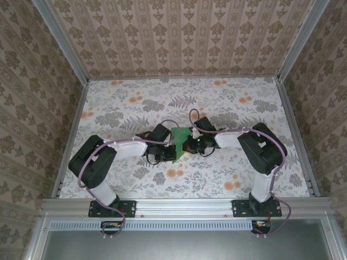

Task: Fold a paper plane with a square sheet of paper (pick it up from the middle)
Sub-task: Third fold the triangle at the center of the table.

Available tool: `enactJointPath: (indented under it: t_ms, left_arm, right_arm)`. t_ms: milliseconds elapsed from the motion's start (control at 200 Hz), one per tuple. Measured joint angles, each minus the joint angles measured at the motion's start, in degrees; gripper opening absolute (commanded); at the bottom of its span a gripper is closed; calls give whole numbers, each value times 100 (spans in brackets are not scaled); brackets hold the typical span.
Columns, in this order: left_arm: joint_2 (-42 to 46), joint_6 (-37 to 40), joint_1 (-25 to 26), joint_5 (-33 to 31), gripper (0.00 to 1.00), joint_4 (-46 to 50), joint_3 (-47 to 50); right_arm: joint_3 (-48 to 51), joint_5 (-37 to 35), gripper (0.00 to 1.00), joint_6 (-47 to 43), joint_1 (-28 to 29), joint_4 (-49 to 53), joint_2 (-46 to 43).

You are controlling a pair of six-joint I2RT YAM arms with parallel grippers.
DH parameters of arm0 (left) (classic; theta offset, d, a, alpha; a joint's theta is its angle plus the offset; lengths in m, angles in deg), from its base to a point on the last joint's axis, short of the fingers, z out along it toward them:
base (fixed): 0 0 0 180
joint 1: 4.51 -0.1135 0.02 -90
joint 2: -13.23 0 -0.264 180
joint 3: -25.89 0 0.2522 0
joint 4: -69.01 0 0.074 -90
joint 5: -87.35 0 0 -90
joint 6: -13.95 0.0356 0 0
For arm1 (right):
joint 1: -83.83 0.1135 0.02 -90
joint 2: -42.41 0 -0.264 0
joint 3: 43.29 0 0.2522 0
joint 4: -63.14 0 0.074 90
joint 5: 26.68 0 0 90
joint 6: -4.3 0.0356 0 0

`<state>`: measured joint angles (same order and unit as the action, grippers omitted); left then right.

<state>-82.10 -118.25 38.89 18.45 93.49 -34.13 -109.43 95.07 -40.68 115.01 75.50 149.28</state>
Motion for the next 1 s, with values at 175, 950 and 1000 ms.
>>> enactJointPath:
  t_ms: [175, 950, 1000]
  left_arm:
    - [20, 28, 0, 44, 0, -4, 44]
    - [1058, 120, 146, -236, 10, 940, -144]
    - [1054, 83, 116, -334, 10, 935, -280]
  right_arm:
    - [-72, 4, 0, 52, -15, 90, 50]
    - [-33, -138, 16, 289, -107, 205, -232]
    - [26, -177, 22, 323, -149, 203, -417]
